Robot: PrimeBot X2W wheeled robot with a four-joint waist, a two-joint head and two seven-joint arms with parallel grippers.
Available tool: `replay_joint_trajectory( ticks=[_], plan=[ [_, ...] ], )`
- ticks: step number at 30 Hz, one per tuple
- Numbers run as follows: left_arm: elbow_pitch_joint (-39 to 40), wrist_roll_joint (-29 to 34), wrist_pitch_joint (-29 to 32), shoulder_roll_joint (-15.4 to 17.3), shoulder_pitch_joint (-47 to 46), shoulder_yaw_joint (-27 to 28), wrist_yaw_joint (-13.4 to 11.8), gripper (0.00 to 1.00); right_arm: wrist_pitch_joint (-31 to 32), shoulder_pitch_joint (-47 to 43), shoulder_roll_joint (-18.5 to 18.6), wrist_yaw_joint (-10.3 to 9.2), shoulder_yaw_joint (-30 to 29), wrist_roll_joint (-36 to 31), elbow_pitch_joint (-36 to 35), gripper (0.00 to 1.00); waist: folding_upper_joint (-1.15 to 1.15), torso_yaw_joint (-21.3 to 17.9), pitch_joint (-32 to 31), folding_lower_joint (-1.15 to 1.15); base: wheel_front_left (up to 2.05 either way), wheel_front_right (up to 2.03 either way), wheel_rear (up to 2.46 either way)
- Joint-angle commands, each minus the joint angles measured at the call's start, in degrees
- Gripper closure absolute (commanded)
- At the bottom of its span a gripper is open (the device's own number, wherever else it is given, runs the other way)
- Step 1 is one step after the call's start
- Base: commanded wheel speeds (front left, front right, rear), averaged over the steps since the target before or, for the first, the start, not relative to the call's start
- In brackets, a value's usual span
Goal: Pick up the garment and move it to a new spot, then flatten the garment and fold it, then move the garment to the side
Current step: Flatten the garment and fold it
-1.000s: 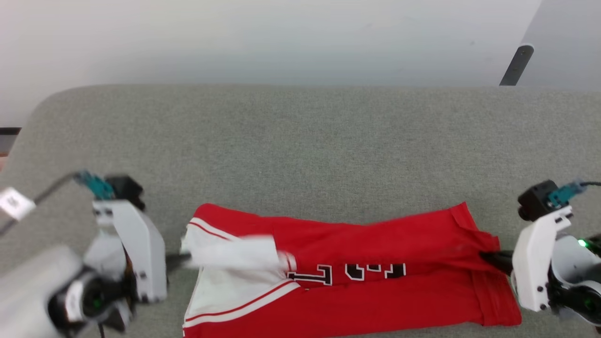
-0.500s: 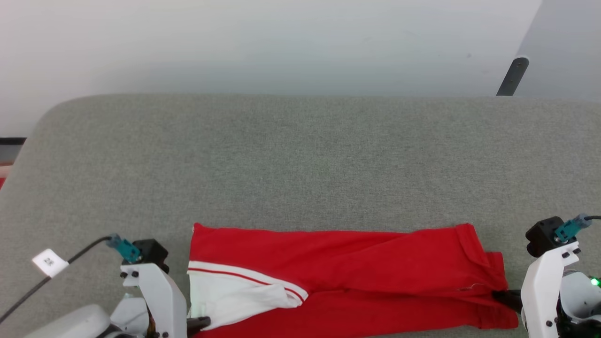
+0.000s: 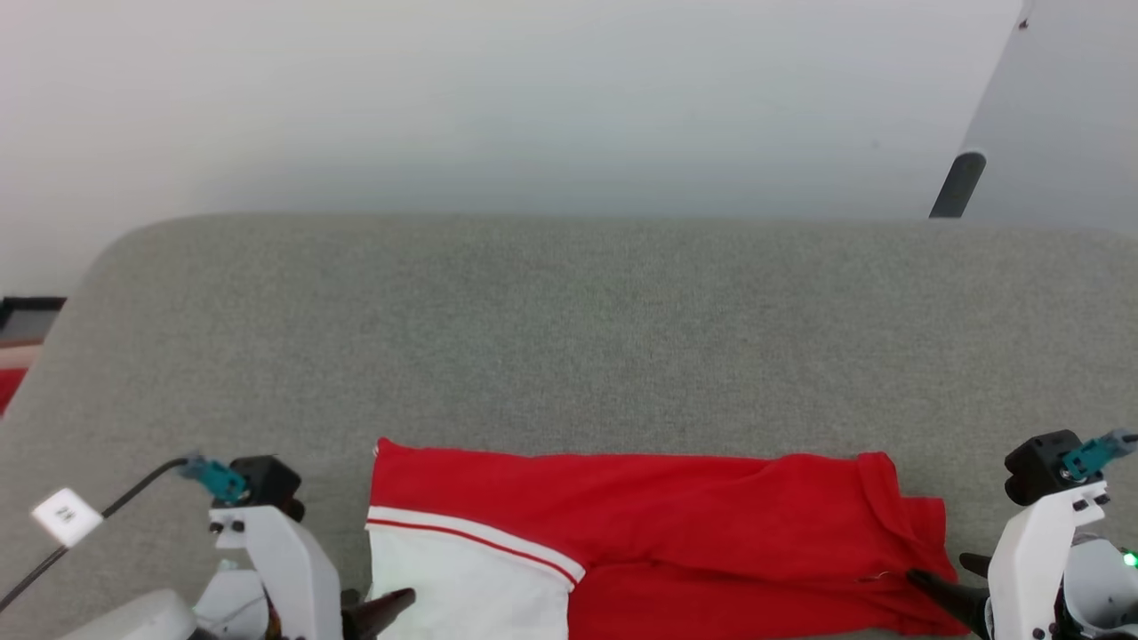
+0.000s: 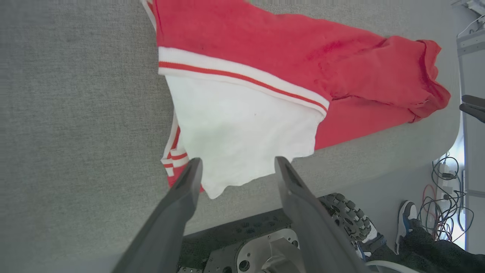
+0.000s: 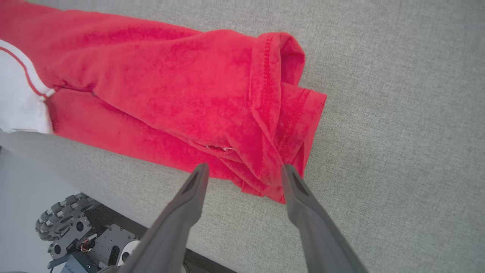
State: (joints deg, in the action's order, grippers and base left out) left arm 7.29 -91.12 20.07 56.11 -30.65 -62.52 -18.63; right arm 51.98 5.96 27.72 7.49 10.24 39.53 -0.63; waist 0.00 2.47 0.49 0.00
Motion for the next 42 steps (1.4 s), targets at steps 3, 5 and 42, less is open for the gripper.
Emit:
replay_joint_trajectory(
  ticks=[3, 5, 42],
  plan=[
    [0.6, 0.4, -2.7, 1.0, 1.4, 1.2, 0.5, 0.0, 0.3, -1.5, -1.9, 0.0, -2.5, 0.0, -0.8, 0.0, 0.0, -0.1, -1.6, 0.0, 0.0, 0.0, 0.0],
    [0.6, 0.7, -5.1, 1.4, 2.2, 1.9, 0.6, 0.0, 0.4, -2.1, -2.8, 0.0, -3.8, -0.9, -1.0, 0.0, 0.0, -0.2, -2.1, 0.0, 0.0, 0.0, 0.0],
    [-9.8, 34.9, -35.1, -21.9, 39.5, 50.9, 14.8, 0.0, 7.2, -0.3, -9.1, 0.0, -18.4, -11.3, 8.8, 0.0, 0.0, 7.4, -2.2, 0.0, 0.0, 0.0, 0.0]
  ],
)
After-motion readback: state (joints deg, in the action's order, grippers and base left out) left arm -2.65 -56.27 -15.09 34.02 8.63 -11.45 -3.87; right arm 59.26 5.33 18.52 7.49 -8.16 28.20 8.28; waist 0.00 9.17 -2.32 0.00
